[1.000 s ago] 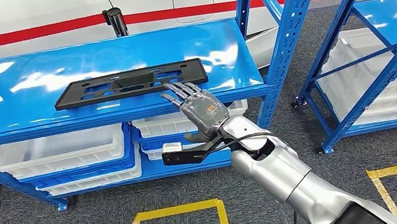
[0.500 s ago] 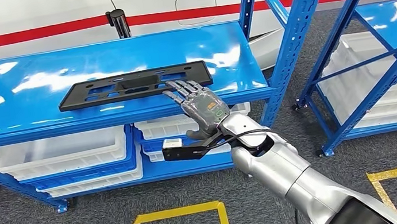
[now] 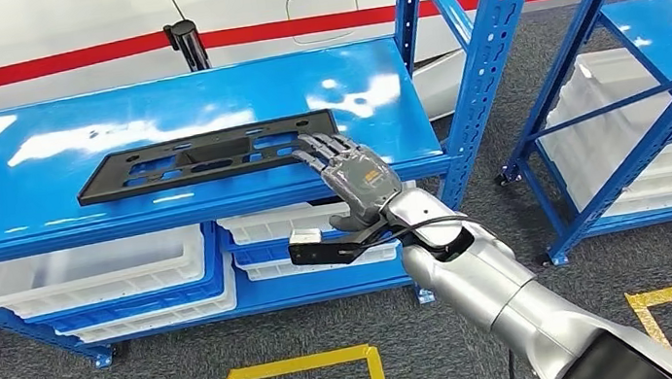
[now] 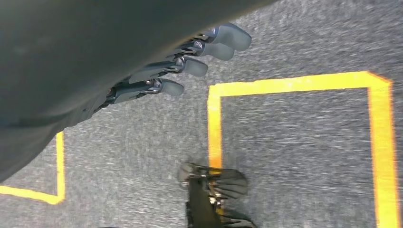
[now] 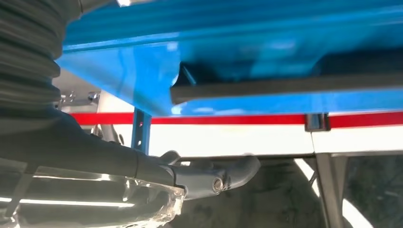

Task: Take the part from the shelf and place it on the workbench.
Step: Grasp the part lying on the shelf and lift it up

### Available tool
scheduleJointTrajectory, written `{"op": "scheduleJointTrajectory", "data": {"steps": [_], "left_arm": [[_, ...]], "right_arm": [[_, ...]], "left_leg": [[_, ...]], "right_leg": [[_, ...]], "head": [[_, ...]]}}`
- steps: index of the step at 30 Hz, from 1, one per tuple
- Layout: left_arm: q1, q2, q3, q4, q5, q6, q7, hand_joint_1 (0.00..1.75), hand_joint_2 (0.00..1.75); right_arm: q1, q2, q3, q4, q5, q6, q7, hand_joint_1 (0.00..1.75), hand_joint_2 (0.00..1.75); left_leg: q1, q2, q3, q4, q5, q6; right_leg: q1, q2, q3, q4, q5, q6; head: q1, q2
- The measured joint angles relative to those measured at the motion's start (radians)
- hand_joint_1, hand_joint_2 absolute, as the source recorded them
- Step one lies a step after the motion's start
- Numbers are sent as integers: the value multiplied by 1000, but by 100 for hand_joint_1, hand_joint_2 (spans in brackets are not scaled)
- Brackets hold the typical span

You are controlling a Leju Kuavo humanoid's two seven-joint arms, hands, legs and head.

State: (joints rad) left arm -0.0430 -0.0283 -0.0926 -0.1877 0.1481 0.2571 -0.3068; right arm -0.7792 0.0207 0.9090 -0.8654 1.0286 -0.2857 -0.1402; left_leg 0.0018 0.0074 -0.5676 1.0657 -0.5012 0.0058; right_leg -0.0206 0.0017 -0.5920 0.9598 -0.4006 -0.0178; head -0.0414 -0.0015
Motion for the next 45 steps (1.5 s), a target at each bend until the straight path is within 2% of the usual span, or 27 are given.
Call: {"op": "scheduleJointTrajectory", "data": {"steps": [3, 4, 5, 7, 8, 9, 12, 14, 15, 17, 18, 19, 20, 21, 22, 24, 25, 28, 30, 33, 34, 35, 36, 38, 39, 41, 45], "left_arm": [[1, 1, 0, 0, 1, 0, 2, 0, 0], [1, 1, 0, 0, 1, 0, 3, 0, 0], [2, 1, 0, 0, 1, 0, 3, 0, 0], [2, 1, 0, 1, 1, 0, 4, 0, 0], [1, 1, 0, 1, 1, 0, 4, 0, 0], [0, 1, 0, 1, 1, 1, 4, 0, 0], [-3, 2, 0, 2, 2, 2, 6, 0, 0], [-3, 2, 1, 2, 3, 3, 7, 0, 0], [-4, 2, 1, 2, 3, 3, 8, 0, 0], [-6, 1, 1, 2, 3, 3, 9, 0, 0], [-7, 1, 1, 3, 3, 3, 9, 0, 0], [-7, 1, 1, 3, 3, 3, 10, 0, 0], [-7, 1, 1, 3, 3, 3, 10, 0, 0], [-7, 0, 1, 3, 3, 3, 10, 0, 0], [-7, 0, 1, 3, 3, 3, 10, 0, 0], [-7, -2, 1, 3, 3, 3, 10, 0, 0], [-7, -2, 1, 3, 3, 3, 10, 0, 0], [-7, -3, 1, 3, 2, 3, 9, 0, 0], [-7, -3, 1, 3, 2, 4, 8, 0, 0], [-7, -2, 1, 3, 2, 4, 8, 0, 0], [-7, -1, 1, 3, 2, 5, 9, 0, 0], [-7, -1, 1, 3, 1, 5, 10, 0, 0], [-7, -1, 1, 3, 0, 5, 12, 0, 0], [-7, 0, 1, 3, -1, 4, 14, 0, 0], [-8, 0, 1, 3, -1, 4, 15, 0, 0], [-10, 0, 1, 3, -2, 4, 16, 0, 0], [-11, 0, 1, 3, -3, 3, 18, 0, 0]], "right_arm": [[2, 4, 4, 3, 3, 0, 1, 0, 175], [3, 4, 5, 4, 4, 0, 1, 0, 175], [4, 4, 6, 5, 4, 0, 1, 0, 175], [3, 6, 7, 6, 6, -1, 3, 0, 175], [2, 7, 7, 6, 7, -2, 4, 0, 175], [1, 8, 7, 6, 9, -3, 6, 0, 175], [2, 11, 8, 6, 13, -6, 9, 0, 175], [1, 13, 8, 5, 19, -6, 14, 0, 175], [0, 14, 8, 5, 24, -6, 17, 0, 175], [3, 15, 10, 6, 34, -6, 25, 0, 175], [8, 17, 12, 6, 38, -6, 29, 0, 175], [13, 18, 14, 6, 41, -5, 31, 0, 175], [16, 20, 15, 6, 44, -5, 33, 0, 175], [18, 22, 17, 6, 45, -5, 34, 0, 175], [18, 25, 19, 6, 47, -4, 35, 0, 175], [16, 33, 21, 6, 52, -1, 36, 0, 175], [17, 38, 22, 6, 55, 1, 38, 0, 175], [23, 53, 27, 6, 68, 3, 49, 0, 175], [25, 62, 30, 6, 72, 3, 55, 0, 175], [29, 71, 36, 7, 79, 4, 59, 0, 175], [32, 72, 38, 8, 83, 6, 61, 0, 175], [35, 74, 40, 9, 87, 9, 64, 0, 175], [37, 77, 41, 10, 91, 12, 67, 0, 175], [37, 86, 43, 11, 96, 18, 71, 0, 175], [37, 90, 44, 11, 97, 20, 72, 0, 175], [37, 98, 47, 12, 100, 23, 73, 0, 175], [36, 105, 52, 14, 103, 23, 75, 0, 175]], "left_leg": [[12, -2, -113, 183, -67, -20], [15, -2, -137, 202, -66, -24], [18, -2, -141, 181, -42, -26], [21, -2, -98, 48, 51, -24], [19, -1, -73, -16, 83, -20], [17, -2, -56, -59, 101, -15], [6, -4, -45, -80, 102, 5], [8, -5, -32, -91, 109, 18], [10, -4, -25, -98, 112, 24], [10, -5, -21, -101, 112, 31], [9, -6, -21, -101, 110, 32], [8, -8, -20, -100, 108, 33], [8, -9, -19, -100, 106, 32], [8, -10, -16, -99, 103, 30], [8, -12, -14, -97, 100, 27], [3, -14, -11, -92, 90, 18], [1, -14, -10, -89, 86, 13], [4, -12, -9, -83, 74, -3], [11, -12, -27, -36, 44, -16], [18, -11, -122, 155, -45, -33], [20, -11, -150, 200, -56, -36], [22, -11, -159, 206, -44, -38], [23, -11, -149, 173, -14, -37], [23, -11, -85, 30, 63, -31], [21, -11, -57, -28, 87, -26], [15, -12, -34, -75, 95, -14], [11, -12, -27, -83, 96, 7]], "right_leg": [[2, 6, 10, 1, -10, -11], [3, 8, 13, 1, -13, -12], [3, 11, 18, 1, -17, -11], [2, 15, 30, 2, -27, -6], [3, 17, 34, 2, -31, -3], [4, 17, 36, 1, -33, 1], [8, 18, 35, -3, -39, 17], [10, 13, 23, 23, -54, 24], [11, 11, 2, 64, -73, 22], [11, 9, -76, 205, -124, 13], [11, 9, -116, 271, -142, 13], [11, 9, -144, 308, -146, 16], [11, 8, -150, 303, -134, 23], [10, 7, -132, 253, -107, 31], [10, 5, -97, 174, -73, 37], [13, 1, -31, 41, -20, 36], [13, -1, -14, 11, -8, 31], [9, 1, -7, 1, -3, 12], [2, 4, 1, -2, -4, 1], [3, 5, 11, -2, -11, -10], [4, 5, 13, -2, -14, -12], [4, 7, 16, -2, -16, -12], [4, 8, 20, -2, -18, -12], [6, 13, 30, -2, -25, -6], [9, 15, 32, -2, -28, -2], [14, 16, 34, -2, -33, 7], [15, 14, 30, 4, -43, 22]], "head": [[-1, 0], [-1, 0], [-1, 0], [-1, 0], [0, 0], [0, 0], [-2, 0], [-1, 0], [0, 0], [2, 0], [2, 0], [2, 0], [2, 0], [2, 0], [2, 0], [2, 0], [1, 0], [0, 0], [-1, 0], [-3, 0], [-3, 0], [-3, 0], [-3, 0], [-3, 0], [-3, 0], [-2, 0], [-2, 0]]}}
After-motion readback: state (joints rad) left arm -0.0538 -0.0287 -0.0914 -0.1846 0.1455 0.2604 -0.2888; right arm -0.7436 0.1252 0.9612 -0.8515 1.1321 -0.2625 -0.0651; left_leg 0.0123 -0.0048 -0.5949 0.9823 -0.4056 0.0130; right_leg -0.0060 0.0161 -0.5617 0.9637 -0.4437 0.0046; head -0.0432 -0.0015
